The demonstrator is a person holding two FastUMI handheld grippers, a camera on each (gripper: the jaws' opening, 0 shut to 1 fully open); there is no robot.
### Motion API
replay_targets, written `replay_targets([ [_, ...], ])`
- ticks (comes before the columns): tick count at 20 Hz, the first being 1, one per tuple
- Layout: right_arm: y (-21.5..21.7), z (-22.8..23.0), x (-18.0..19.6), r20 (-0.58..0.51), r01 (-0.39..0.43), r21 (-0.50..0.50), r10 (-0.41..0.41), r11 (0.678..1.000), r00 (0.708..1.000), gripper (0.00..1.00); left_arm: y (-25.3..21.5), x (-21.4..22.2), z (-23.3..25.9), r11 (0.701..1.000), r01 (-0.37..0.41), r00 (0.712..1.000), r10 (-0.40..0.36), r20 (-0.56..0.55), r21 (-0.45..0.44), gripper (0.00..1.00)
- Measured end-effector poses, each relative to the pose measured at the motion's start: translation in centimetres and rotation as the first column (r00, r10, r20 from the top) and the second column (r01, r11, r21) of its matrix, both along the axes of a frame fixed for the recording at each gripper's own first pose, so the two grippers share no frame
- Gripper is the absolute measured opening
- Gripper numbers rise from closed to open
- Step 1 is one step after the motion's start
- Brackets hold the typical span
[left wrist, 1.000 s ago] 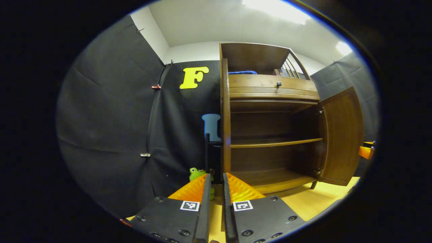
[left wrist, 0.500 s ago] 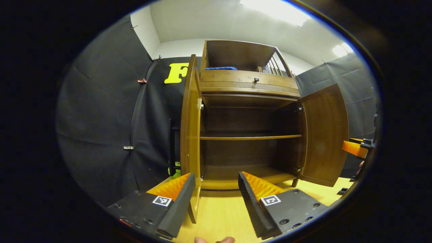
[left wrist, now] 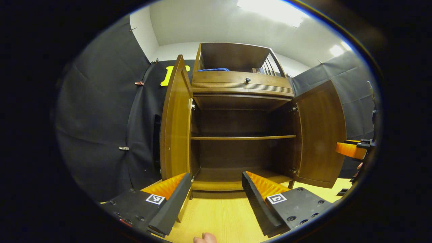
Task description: Open the right door of the double-door shoe cabinet with the right hand, and open the left door with the left hand.
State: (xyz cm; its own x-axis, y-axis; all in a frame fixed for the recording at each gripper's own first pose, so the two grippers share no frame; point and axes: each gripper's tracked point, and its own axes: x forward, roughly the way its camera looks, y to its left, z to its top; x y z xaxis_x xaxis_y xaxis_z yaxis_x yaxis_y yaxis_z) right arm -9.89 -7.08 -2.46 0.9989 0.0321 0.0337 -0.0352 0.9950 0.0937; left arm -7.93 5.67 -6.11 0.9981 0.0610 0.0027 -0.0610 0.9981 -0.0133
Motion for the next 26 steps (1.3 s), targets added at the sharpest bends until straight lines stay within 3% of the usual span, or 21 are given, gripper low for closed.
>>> replay_targets([
  [5, 1.4, -0.7, 0.2, 0.023, -0.019, -0.120, 0.022, 0.993, 0.999, 0.98, -1.5, 0.3, -0.9, 1.000, 0.014, 1.000, -0.013, -0.014, 0.017, 0.94],
  [8, 2.2, -1.8, 0.1, 0.006, -0.040, -0.118, 0.041, 0.992, 0.999, 0.97, -2.8, 0.3, -1.7, 0.999, 0.037, 0.999, -0.037, -0.025, 0.020, 0.94],
  [14, 1.4, -3.7, 1.3, -0.037, -0.005, -0.107, 0.001, 0.994, 0.999, 0.99, -2.5, 0.5, -2.7, 0.999, 0.008, 0.999, -0.006, -0.048, 0.042, 0.94],
  [17, 1.0, -4.2, 1.4, -0.039, 0.022, -0.124, -0.027, 0.992, 0.999, 0.95, -2.0, 0.6, -3.0, 1.000, -0.006, 0.998, 0.008, -0.057, 0.030, 0.94],
  [20, 1.0, -4.8, 1.4, -0.045, 0.024, -0.133, -0.031, 0.991, 0.999, 0.99, -1.6, 0.5, -3.3, 0.999, -0.018, 0.998, 0.021, -0.065, 0.033, 0.94],
  [26, 1.0, -5.0, 1.4, -0.046, 0.028, -0.133, -0.034, 0.991, 0.998, 0.97, -1.8, 0.7, -3.7, 0.999, -0.018, 0.997, 0.022, -0.072, 0.045, 0.94],
])
